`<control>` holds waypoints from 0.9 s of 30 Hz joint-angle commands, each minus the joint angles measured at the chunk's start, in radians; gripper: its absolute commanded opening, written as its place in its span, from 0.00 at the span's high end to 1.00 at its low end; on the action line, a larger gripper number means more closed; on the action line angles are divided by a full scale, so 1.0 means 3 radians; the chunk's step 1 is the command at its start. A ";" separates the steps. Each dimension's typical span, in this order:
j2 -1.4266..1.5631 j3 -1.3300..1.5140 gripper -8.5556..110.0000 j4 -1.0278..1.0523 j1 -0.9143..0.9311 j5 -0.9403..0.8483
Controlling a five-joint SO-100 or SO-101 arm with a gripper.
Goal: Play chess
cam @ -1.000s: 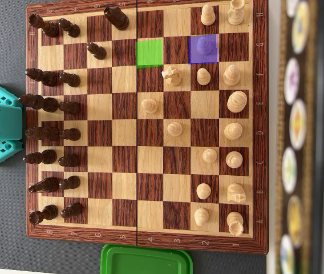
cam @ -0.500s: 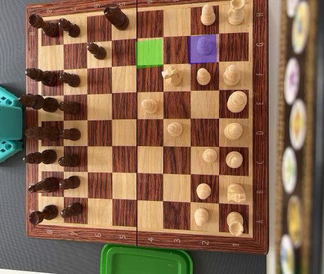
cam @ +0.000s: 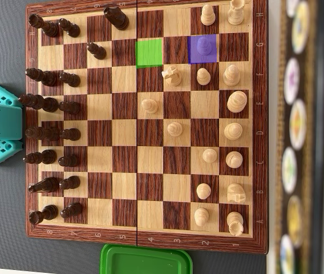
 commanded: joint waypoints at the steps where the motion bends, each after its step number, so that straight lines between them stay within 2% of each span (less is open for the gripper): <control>1: 0.0000 0.0010 0.83 0.0041 0.0015 -0.0005; 20: -0.0005 -0.1012 0.83 0.2618 0.0015 -0.0005; 27: -0.0005 -0.1268 0.83 0.3339 0.0015 -0.0005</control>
